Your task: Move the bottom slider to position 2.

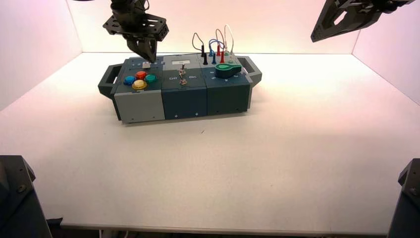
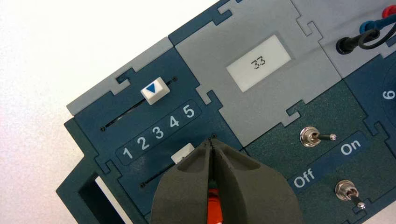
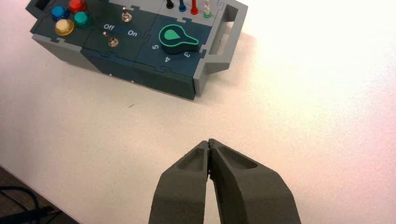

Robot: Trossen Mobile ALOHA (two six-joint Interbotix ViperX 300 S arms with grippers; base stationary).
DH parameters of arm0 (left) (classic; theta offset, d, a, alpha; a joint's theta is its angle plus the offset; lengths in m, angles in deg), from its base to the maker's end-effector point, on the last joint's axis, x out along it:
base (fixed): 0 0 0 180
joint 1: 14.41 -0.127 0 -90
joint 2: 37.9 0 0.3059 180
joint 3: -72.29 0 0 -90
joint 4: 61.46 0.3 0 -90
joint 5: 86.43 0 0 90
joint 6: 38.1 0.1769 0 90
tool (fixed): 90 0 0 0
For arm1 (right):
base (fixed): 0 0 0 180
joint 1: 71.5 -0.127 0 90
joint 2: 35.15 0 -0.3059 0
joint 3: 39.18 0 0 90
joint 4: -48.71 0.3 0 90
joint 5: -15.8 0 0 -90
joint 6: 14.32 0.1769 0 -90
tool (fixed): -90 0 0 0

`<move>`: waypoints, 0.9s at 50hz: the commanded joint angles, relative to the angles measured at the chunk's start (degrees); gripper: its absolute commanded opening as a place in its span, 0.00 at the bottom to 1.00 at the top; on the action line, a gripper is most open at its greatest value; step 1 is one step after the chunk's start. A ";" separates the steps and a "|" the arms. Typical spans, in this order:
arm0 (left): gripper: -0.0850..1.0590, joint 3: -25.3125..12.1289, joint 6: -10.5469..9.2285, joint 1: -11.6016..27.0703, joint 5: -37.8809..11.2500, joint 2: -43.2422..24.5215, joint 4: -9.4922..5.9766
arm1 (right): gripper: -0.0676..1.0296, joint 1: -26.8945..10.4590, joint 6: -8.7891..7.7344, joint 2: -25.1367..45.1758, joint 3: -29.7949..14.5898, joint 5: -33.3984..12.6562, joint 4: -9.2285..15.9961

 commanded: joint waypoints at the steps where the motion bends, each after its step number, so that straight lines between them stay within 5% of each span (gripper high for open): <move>1: 0.05 -0.53 0.18 -0.44 0.18 0.70 0.09 | 0.04 -0.09 -0.09 -0.09 -2.02 0.44 -0.09; 45: 0.05 0.44 0.18 -2.64 0.18 0.53 0.26 | 0.04 -0.18 -0.18 -0.18 -2.11 0.44 -0.09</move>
